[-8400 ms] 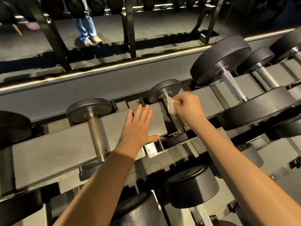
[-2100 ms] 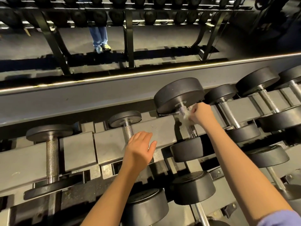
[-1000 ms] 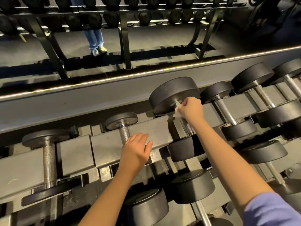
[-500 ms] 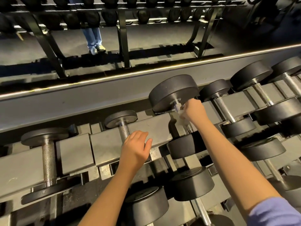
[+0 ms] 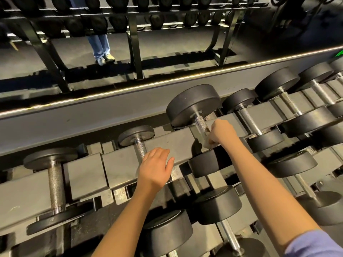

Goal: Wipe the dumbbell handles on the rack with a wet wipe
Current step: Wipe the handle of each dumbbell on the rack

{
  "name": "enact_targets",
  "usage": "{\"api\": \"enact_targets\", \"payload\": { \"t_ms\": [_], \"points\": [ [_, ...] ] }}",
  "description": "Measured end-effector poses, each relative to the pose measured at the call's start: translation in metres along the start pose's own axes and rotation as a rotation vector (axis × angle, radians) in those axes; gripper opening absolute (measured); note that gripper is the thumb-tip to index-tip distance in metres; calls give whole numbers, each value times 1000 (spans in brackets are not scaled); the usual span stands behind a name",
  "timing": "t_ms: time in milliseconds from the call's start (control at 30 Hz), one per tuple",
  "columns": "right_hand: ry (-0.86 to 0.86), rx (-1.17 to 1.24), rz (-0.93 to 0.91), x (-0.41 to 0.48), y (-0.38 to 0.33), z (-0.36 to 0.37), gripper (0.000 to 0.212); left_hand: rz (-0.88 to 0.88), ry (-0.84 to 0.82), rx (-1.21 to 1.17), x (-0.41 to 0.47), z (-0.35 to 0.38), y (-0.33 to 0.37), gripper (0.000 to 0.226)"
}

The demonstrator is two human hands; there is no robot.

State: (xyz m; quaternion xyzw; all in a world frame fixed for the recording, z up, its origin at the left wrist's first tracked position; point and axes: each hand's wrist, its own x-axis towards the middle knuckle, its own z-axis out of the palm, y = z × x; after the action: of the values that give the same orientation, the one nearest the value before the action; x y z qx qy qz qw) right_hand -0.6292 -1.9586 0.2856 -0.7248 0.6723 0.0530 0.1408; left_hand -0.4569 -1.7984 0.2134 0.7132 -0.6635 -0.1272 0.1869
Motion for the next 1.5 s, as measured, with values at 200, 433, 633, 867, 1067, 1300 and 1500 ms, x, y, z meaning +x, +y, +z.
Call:
{"api": "enact_targets", "payload": {
  "t_ms": [200,433,633,867,1067,1300,1500],
  "points": [
    [245,332,-49,-22,2,-8,7,129,50,99,-6,-3,5,51],
    [427,659,-98,-66,29,-8,16,235,99,131,-14,-1,8,36],
    [559,886,-45,-108,49,-3,7,385,83,105,-48,24,26,35],
    [486,936,5,-152,99,53,15,406,-161,137,-85,78,63,42],
    [300,954,57,-177,157,118,20,381,-273,221,-111,143,68,42],
    [158,845,83,-195,220,209,15,354,-220,256,-111,189,93,62],
    [26,821,119,-190,240,263,9,386,-202,282,-110,216,81,74]
  ]
}}
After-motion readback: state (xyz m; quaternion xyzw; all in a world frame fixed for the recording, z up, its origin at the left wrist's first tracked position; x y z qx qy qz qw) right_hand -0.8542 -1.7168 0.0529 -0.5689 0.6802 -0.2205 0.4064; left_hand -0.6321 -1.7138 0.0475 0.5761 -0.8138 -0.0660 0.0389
